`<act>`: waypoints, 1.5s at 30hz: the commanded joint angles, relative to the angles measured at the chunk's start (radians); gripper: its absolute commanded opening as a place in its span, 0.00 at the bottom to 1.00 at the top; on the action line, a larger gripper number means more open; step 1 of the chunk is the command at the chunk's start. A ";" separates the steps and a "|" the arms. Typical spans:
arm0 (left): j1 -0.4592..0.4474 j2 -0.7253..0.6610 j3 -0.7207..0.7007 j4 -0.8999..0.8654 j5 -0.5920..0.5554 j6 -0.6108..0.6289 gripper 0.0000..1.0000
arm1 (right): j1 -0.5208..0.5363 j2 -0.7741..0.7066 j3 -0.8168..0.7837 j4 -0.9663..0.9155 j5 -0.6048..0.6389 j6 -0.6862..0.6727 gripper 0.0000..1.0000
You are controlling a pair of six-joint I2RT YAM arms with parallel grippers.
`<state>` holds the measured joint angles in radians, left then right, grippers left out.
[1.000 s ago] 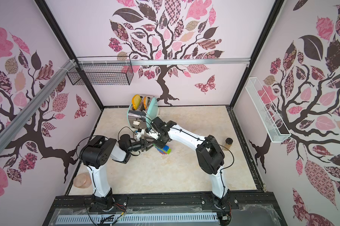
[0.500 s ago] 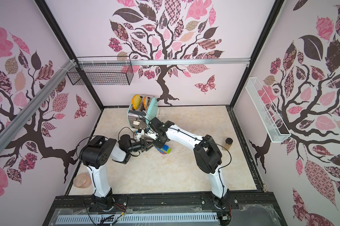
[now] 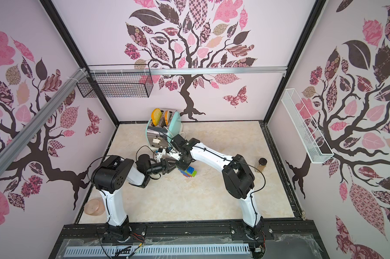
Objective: Assemble a heart with lego
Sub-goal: Assemble the lego brick with the lego brick.
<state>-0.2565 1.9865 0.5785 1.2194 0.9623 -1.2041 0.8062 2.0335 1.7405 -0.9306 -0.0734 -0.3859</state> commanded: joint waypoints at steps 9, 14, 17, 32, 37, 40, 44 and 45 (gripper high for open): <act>-0.018 -0.031 0.006 0.051 0.023 0.017 0.38 | -0.006 0.077 0.014 -0.073 -0.077 -0.022 0.26; -0.018 -0.035 0.003 0.051 0.020 0.014 0.46 | -0.006 0.055 -0.003 -0.047 -0.076 -0.013 0.26; -0.016 -0.039 0.001 0.051 0.016 0.013 0.49 | -0.007 0.051 -0.001 -0.049 -0.071 -0.016 0.26; -0.039 -0.043 0.007 0.051 0.037 0.024 0.50 | -0.006 0.020 -0.070 0.011 -0.107 -0.033 0.26; -0.045 -0.033 0.014 0.051 0.042 0.023 0.47 | -0.007 0.013 -0.103 0.036 -0.128 -0.040 0.26; -0.049 -0.036 0.014 0.051 0.044 0.024 0.44 | -0.006 0.014 -0.111 0.041 -0.131 -0.037 0.26; -0.049 -0.037 0.015 0.051 0.043 0.024 0.40 | -0.007 0.011 -0.108 0.033 -0.128 -0.037 0.26; -0.050 -0.038 0.015 0.051 0.043 0.024 0.39 | -0.006 0.012 -0.107 0.028 -0.123 -0.039 0.26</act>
<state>-0.2718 1.9659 0.5743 1.1889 0.9440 -1.2037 0.7826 1.9968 1.6722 -0.8814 -0.1501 -0.4122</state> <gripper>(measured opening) 0.420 0.320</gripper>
